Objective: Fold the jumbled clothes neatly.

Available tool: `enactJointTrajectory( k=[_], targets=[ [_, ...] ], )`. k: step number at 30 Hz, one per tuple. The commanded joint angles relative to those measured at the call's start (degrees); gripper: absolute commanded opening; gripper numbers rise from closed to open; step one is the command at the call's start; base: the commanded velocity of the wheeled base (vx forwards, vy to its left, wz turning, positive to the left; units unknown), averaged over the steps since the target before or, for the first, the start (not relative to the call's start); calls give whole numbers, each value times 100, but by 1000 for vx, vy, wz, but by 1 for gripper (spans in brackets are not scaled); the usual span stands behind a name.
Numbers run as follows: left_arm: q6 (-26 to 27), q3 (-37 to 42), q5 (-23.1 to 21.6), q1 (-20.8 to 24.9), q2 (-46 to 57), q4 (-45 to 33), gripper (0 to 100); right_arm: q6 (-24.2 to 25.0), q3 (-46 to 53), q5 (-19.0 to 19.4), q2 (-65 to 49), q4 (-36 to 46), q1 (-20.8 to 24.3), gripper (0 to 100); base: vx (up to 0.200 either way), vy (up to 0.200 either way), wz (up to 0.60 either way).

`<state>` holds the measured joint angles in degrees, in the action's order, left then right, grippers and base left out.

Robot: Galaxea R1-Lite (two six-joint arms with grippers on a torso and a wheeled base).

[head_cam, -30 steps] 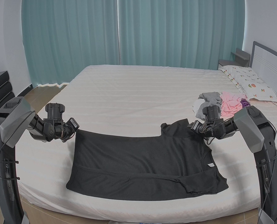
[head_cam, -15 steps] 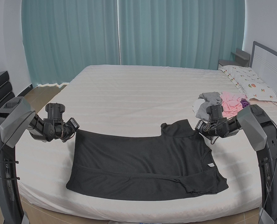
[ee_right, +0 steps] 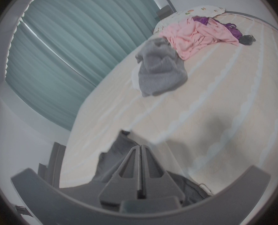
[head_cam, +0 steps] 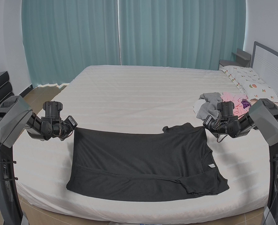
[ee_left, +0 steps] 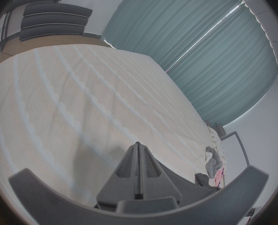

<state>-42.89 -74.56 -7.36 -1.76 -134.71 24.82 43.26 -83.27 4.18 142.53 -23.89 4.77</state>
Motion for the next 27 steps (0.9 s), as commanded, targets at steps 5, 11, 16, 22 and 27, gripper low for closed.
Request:
enactJointTrajectory(
  k=[5, 11, 16, 22, 27],
  targets=[
    [0, 55, -11, -44, 94, 5, 0, 261, 479, 65, -428, -467, -108, 0, 0, 0, 0],
    [-18, 47, -28, -53, 120, 14, 0, 253, 742, 171, -507, -520, -108, 0, 0, 0, 0],
    [-88, 214, -46, -53, 146, 23, 0, 270, 874, 171, -551, -617, -99, 0, 0, 0, 0],
    [-80, 196, -55, -71, 129, 120, 0, 499, 927, 162, -744, -757, -143, 0, 0, 0, 0],
    [-62, 231, -46, -62, 58, 383, 0, 508, 1050, 162, -806, -766, -169, 0, 0, 0, 0]
  ],
)
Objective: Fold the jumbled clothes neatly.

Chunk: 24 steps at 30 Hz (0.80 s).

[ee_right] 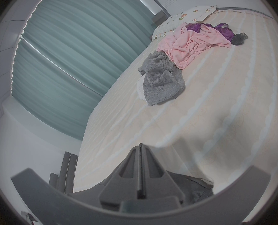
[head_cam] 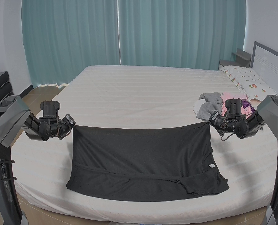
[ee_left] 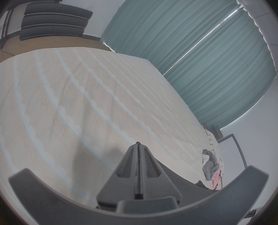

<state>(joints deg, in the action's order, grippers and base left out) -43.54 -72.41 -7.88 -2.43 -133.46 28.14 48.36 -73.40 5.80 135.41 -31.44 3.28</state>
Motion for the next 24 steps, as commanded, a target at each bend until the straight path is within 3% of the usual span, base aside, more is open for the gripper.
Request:
enactJointTrajectory(
  k=[1, 15, 24],
  targets=[
    [4, 17, 5, 5, -66, 52, 0, -2, 63, 0, -94, -11, -20, 0, 0, 0, 0],
    [4, -1, -12, 23, -330, 16, 0, -37, 520, 290, -208, -3, -91, 0, 0, 0, 0],
    [92, 614, -153, -21, 215, 43, 0, -310, 1390, 703, -700, -11, -354, 0, 0, 0, 0]
  ],
)
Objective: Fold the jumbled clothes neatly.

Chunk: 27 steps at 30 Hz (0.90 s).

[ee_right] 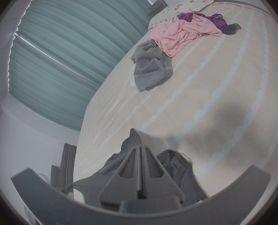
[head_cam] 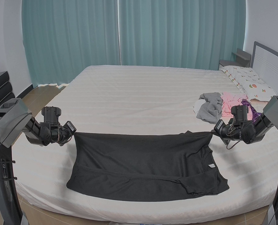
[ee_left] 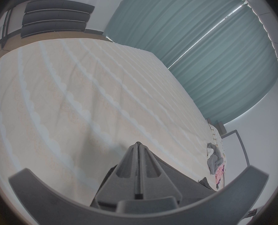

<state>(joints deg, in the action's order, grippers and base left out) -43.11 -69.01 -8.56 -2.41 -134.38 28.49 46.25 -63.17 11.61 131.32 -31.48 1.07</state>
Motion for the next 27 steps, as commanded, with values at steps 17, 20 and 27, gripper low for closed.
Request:
enactJointTrajectory(
  k=[17, 20, 27],
  targets=[
    [733, 1663, -427, -154, 773, 25, 0, -661, 2107, 536, -537, -807, -230, 0, 0, 0, 0],
    [865, 1900, -436, -154, 764, 25, 0, -776, 2274, 545, -519, -825, -230, 0, 0, 0, 0],
    [944, 2041, -436, -154, 720, 25, 0, -1206, 2582, 536, -423, -825, -230, 0, 0, 0, 0]
  ],
)
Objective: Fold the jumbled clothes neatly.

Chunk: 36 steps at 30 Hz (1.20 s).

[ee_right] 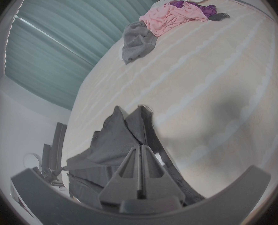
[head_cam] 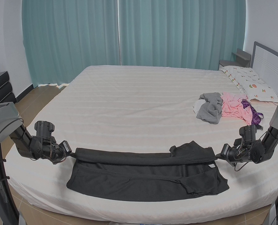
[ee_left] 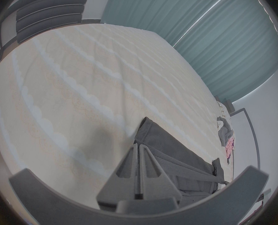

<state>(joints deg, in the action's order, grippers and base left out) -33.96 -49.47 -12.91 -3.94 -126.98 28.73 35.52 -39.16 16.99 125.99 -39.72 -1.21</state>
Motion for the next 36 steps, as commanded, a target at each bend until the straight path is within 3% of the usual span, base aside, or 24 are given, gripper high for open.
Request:
enactJointTrajectory(
  k=[1, 11, 12, 14, 15, 26, 31, 36],
  targets=[
    [39, 95, -1, -2, -20, 1, 0, -195, 224, -3, 128, -1, -2, 0, 0, 0, 0],
    [109, 218, -10, 16, -20, -8, 0, -265, 251, -47, 277, 17, 33, 0, 0, 0, 0],
    [109, 227, -10, 16, -11, -8, 100, -274, 251, -47, 277, 25, 42, 0, 0, 0, 0],
    [109, 262, -10, 16, -2, -8, 100, -371, 251, -47, 303, 25, 33, 0, 0, 0, 0],
    [109, 280, -10, 16, 6, 1, 100, -406, 259, -47, 312, 17, 33, 100, 0, 0, 0],
    [4, 87, -256, 16, 323, 1, 100, -309, -4, 32, -22, -10, 15, 100, 0, 0, 0],
    [-365, -529, -256, 113, -99, 1, 100, 341, -417, 14, 84, -10, 24, 100, 0, 0, 0],
    [-647, -1118, -106, 209, -714, 1, 100, 561, -725, -12, 303, -19, 50, 100, 0, 0, 0]
  ],
)
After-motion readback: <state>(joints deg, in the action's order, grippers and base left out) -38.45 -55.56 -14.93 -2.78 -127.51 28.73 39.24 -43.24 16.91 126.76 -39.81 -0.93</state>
